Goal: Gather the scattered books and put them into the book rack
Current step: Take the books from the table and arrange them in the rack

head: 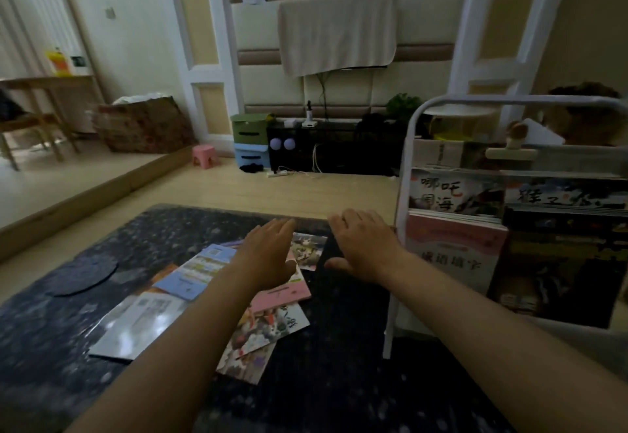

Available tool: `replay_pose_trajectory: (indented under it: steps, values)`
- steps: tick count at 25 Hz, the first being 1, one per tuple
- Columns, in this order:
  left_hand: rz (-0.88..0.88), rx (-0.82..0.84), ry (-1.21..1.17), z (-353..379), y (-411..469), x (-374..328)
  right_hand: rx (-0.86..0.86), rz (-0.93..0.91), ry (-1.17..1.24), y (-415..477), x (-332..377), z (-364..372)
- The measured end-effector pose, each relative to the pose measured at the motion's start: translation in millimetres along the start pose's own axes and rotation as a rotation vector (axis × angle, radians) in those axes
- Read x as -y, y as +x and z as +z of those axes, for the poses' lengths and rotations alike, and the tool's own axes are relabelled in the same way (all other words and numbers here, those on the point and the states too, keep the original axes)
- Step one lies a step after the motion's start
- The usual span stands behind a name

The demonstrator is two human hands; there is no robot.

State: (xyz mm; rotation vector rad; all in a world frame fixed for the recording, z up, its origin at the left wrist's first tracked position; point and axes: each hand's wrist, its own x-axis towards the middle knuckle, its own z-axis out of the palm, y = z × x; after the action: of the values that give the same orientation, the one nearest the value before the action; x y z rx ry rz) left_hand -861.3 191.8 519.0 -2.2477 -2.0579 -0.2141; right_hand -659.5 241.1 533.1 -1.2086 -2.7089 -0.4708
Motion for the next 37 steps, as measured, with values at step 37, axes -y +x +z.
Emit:
replay_pose_trajectory:
  steps: [37]
  values:
    - [-0.408, -0.248, -0.528, 207, -7, 57, 0.064, 0.455, 0.756, 56, 96, 186]
